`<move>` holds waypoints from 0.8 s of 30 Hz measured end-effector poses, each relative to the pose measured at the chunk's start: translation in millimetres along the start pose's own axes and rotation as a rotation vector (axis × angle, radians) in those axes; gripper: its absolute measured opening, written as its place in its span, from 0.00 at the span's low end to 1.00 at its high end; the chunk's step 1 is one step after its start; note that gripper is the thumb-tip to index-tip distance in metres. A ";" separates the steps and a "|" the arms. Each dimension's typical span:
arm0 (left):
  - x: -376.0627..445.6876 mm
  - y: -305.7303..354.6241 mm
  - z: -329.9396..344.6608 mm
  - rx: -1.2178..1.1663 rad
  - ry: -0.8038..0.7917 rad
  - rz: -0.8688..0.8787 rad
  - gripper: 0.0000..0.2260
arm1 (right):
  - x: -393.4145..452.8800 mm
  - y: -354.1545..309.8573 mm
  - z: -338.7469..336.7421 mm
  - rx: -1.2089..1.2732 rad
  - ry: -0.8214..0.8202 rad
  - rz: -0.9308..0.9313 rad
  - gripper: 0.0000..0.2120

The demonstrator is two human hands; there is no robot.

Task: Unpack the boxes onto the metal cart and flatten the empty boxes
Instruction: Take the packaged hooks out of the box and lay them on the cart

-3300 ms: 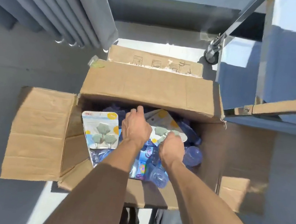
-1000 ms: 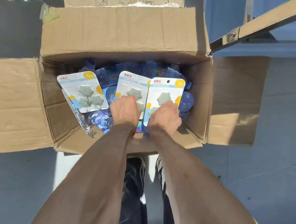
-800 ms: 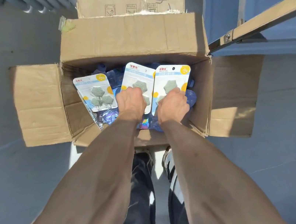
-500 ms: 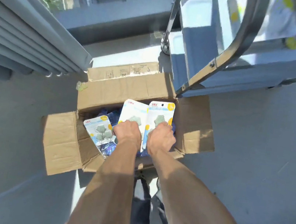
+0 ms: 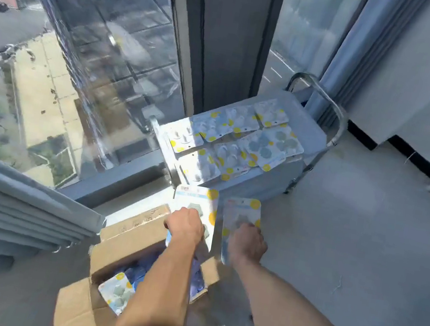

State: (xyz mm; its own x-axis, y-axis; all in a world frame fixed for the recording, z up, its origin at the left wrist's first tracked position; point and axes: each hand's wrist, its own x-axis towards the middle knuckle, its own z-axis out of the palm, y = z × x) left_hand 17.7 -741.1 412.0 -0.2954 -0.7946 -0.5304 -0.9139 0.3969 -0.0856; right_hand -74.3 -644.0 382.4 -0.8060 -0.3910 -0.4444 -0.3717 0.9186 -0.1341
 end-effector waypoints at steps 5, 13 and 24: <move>-7.2 113.5 -75.4 -0.118 0.153 0.004 0.15 | 70.1 65.6 -125.1 0.111 0.072 -0.026 0.14; 4.3 263.3 -133.7 -0.214 0.142 0.021 0.15 | 172.2 141.5 -239.9 0.137 0.143 -0.011 0.18; 114.7 322.0 -150.0 -0.217 0.028 -0.057 0.15 | 302.3 130.0 -257.4 0.051 -0.029 -0.028 0.13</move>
State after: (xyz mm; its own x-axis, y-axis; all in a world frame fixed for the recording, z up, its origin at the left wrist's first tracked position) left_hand -352.3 -773.4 450.2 -0.2464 -0.8266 -0.5060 -0.9669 0.2454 0.0700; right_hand -484.9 -657.5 458.7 -0.7817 -0.4151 -0.4654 -0.3693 0.9095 -0.1909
